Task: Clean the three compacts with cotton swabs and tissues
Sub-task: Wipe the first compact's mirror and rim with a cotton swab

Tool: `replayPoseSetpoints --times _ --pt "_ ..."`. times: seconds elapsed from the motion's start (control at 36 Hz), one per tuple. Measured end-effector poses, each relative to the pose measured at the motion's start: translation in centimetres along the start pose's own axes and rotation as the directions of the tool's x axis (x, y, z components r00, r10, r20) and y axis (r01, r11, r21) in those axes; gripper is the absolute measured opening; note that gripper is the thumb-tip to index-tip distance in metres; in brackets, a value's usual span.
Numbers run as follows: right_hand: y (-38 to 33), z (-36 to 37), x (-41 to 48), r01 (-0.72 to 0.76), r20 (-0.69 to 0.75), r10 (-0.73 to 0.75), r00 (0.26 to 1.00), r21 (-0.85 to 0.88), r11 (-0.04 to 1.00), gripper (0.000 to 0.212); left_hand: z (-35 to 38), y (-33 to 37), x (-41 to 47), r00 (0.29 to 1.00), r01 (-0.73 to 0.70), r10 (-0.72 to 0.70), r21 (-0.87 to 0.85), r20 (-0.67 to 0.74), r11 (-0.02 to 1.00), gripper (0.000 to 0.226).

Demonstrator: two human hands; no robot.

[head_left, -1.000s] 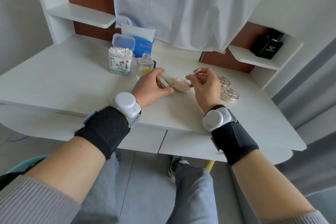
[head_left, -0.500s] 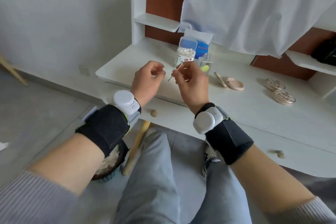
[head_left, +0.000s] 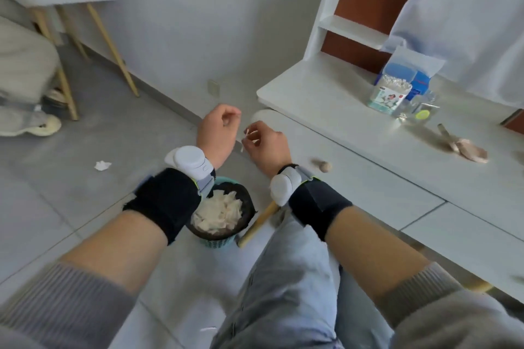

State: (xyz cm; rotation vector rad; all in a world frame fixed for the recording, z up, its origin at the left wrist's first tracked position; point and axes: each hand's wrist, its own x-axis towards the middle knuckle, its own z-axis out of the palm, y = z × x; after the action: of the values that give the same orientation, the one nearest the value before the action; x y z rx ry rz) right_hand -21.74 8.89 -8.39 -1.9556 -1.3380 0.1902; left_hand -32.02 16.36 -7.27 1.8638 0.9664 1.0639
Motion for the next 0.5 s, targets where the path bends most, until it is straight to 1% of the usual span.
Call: replayPoseSetpoints --times 0.03,0.08,0.19,0.28,0.39,0.42,0.47,0.5 --pt "-0.2 0.9 0.3 -0.016 0.06 0.018 0.998 -0.034 0.999 0.021 -0.7 -0.6 -0.3 1.0 0.03 -0.03 0.013 0.001 0.999 0.015" --pt "-0.1 1.2 0.8 -0.029 0.103 0.039 0.994 -0.095 0.995 0.028 -0.8 -1.1 -0.7 0.997 0.067 -0.068 0.018 0.022 0.998 0.015" --pt "-0.9 0.1 1.5 0.053 0.059 -0.048 0.997 -0.095 0.994 0.03 -0.7 -0.9 -1.3 0.995 0.09 -0.09 0.01 0.047 0.996 0.016" --pt "-1.0 -1.6 1.8 0.115 -0.04 -0.119 0.992 -0.078 0.99 0.026 0.2 0.6 -1.2 0.997 0.065 -0.065 -0.006 0.036 0.998 0.016" --pt "0.0 -6.2 1.9 0.164 -0.22 -0.177 0.959 -0.075 0.984 0.018 2.9 4.8 -0.6 0.999 -0.037 0.038 -0.039 0.022 0.999 0.016" --pt "0.1 -6.5 1.8 0.179 -0.249 -0.192 0.949 -0.075 0.981 0.017 3.0 5.0 -0.6 0.998 -0.059 0.059 -0.038 0.012 0.998 0.017" --pt "1.3 -9.8 1.5 0.18 -0.322 -0.205 0.925 -0.105 0.978 0.017 5.2 7.6 -0.2 0.99 -0.137 0.138 -0.046 0.02 0.99 0.016" --pt "1.4 -10.2 1.4 0.179 -0.343 -0.204 0.917 -0.104 0.978 0.017 5.4 7.8 -0.2 0.989 -0.147 0.148 -0.043 0.019 0.988 0.016"
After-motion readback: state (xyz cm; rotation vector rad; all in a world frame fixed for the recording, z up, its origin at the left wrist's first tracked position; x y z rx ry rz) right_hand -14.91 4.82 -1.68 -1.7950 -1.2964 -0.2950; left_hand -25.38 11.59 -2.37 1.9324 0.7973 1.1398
